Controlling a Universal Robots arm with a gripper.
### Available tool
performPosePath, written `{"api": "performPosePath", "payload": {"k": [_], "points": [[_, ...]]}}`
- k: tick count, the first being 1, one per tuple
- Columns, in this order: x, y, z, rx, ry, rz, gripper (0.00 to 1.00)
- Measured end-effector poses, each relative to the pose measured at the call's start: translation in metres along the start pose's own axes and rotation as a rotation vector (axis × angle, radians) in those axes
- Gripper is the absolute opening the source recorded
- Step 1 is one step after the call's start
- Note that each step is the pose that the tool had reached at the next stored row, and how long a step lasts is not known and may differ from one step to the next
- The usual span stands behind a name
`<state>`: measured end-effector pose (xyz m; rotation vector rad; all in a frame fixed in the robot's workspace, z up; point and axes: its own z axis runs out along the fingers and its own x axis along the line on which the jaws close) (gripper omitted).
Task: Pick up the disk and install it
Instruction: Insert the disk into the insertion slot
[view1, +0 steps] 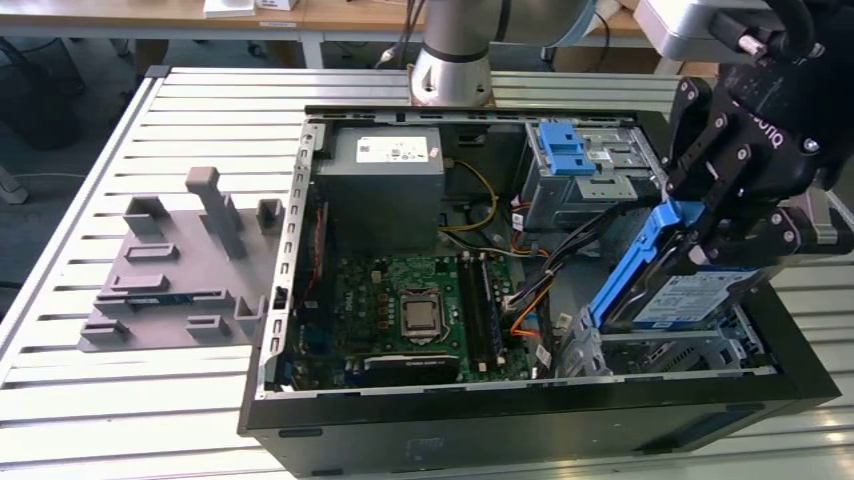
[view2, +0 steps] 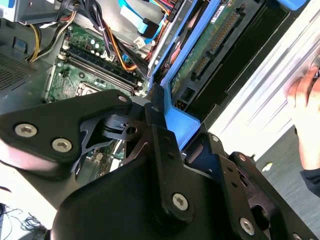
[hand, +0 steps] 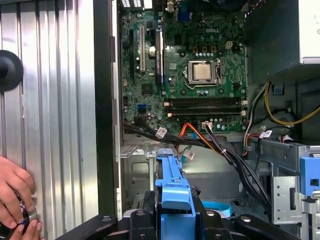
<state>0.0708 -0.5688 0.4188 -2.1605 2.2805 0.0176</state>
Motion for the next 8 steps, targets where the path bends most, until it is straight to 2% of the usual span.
{"api": "performPosePath", "payload": {"k": [8], "points": [[0.0001, -0.0001, 0.0083, 0.0, 0.0001, 0.0, 0.36]]}}
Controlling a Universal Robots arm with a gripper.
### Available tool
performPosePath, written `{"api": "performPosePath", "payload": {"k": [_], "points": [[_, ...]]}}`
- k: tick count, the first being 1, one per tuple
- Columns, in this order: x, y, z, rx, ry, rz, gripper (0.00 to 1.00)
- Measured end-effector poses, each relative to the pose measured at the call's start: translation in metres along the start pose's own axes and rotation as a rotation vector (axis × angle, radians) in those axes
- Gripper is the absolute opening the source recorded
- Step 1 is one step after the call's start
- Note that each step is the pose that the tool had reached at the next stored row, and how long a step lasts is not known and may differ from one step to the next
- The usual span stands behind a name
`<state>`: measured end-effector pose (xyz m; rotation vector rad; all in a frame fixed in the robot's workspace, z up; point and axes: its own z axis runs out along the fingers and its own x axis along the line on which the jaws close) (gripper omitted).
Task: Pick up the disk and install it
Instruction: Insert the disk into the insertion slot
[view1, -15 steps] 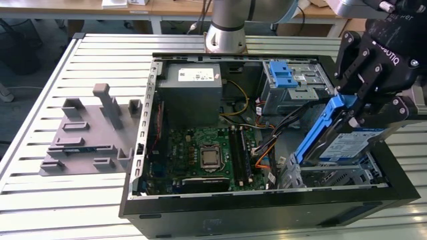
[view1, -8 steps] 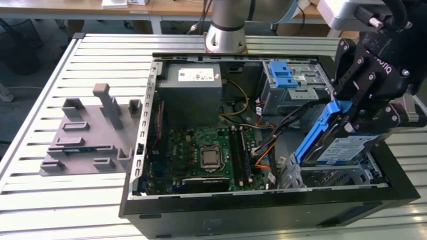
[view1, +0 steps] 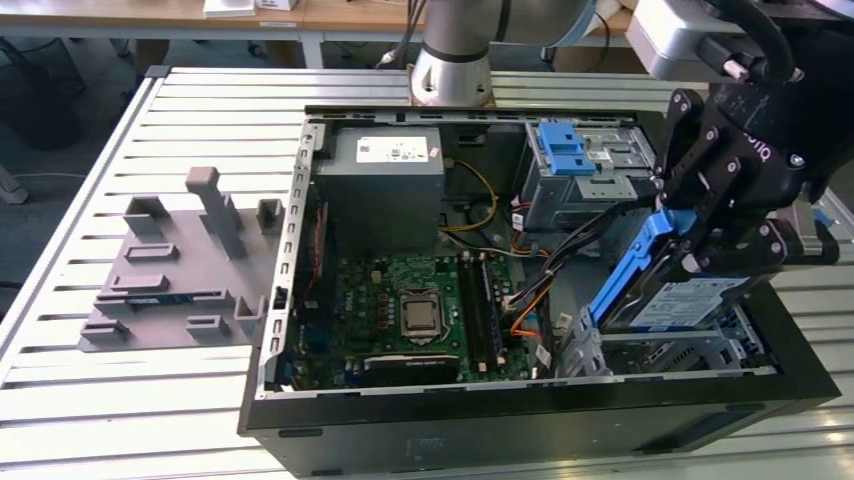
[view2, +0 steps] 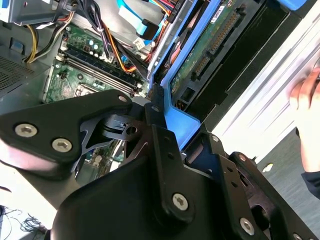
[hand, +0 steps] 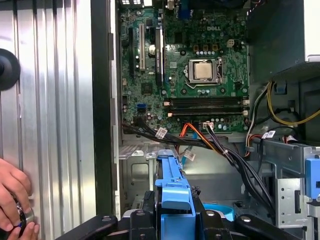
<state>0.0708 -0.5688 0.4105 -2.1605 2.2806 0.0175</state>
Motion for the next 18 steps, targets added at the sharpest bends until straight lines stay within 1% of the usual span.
{"api": "performPosePath", "payload": {"k": [3, 13, 18], "points": [[0.0, 0.0, 0.0022, 0.0, -0.0001, 0.0, 0.36], [0.0, 0.0, 0.0034, 0.0, -0.0001, 0.0, 0.36], [0.0001, -0.0001, 0.0069, 0.0, 0.0, 0.0, 0.36]]}}
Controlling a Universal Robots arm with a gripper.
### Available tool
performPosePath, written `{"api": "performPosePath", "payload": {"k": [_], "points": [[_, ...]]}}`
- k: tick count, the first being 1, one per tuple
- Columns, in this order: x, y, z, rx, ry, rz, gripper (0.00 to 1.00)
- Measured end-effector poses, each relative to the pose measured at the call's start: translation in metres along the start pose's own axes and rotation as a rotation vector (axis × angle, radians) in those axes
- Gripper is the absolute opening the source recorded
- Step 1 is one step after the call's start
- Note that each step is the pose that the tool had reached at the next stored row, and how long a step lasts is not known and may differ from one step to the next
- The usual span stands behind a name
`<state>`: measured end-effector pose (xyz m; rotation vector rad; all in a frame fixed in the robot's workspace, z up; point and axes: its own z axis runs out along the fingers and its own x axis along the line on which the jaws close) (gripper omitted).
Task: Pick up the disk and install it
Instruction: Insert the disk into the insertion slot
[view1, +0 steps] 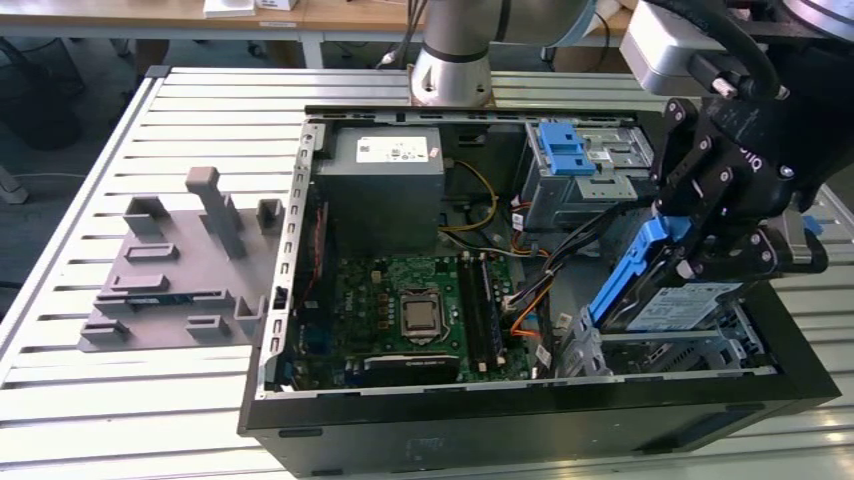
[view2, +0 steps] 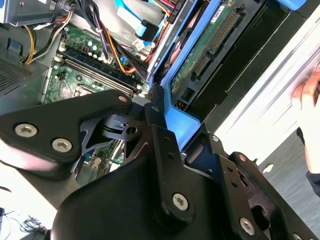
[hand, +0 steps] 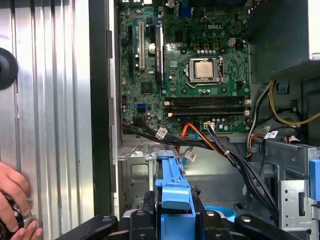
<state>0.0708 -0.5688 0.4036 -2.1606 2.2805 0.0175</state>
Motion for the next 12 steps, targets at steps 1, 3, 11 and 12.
{"api": "performPosePath", "payload": {"k": [1, 3, 11, 12], "points": [[0.0, 0.0, 0.0011, 0.0, 0.0001, 0.0, 0.36], [0.0, 0.0, 0.0047, 0.0, 0.0, 0.0, 0.36], [0.0001, -0.0001, 0.015, 0.0, 0.0002, 0.0, 0.36], [0.0001, -0.0001, 0.0162, 0.0, 0.0001, 0.0, 0.36]]}}
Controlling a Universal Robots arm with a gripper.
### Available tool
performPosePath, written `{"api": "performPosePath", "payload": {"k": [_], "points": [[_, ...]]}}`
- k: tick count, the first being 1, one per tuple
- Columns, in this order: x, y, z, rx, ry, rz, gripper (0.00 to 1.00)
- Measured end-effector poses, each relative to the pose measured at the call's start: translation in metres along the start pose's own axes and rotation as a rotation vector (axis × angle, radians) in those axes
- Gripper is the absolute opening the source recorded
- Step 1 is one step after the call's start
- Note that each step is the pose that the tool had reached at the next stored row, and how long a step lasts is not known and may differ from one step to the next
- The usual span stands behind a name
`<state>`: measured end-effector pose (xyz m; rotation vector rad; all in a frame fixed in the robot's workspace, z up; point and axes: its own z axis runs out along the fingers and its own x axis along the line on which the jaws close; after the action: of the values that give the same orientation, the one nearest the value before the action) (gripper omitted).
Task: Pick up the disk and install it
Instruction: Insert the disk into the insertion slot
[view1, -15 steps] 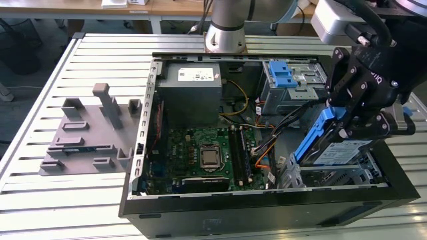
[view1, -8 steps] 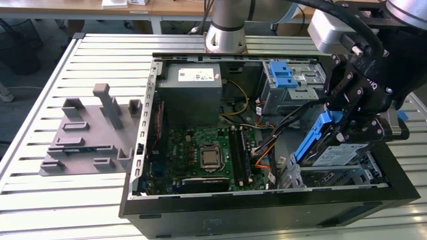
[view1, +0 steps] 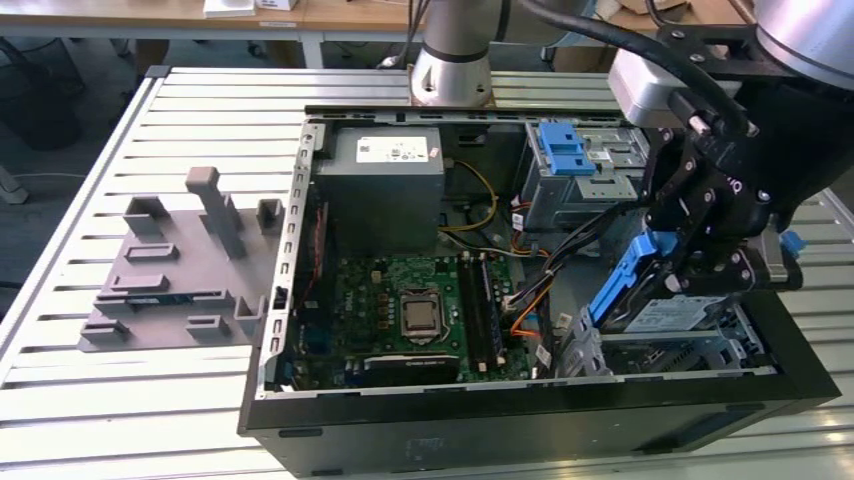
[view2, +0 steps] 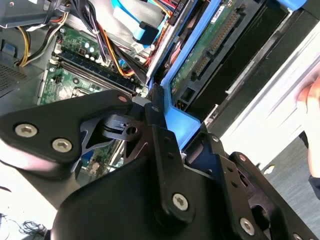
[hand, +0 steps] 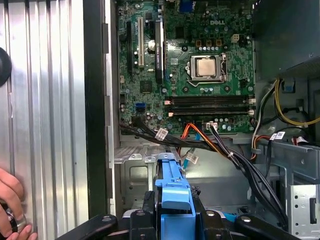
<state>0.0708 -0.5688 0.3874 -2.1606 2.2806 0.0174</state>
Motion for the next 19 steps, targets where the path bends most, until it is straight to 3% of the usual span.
{"api": "performPosePath", "payload": {"k": [7, 19], "points": [[0.0, -0.0001, 0.0069, 0.0, -0.0001, 0.0, 0.36], [0.0001, -0.0001, 0.0107, 0.0, 0.0, 0.0, 0.36]]}}
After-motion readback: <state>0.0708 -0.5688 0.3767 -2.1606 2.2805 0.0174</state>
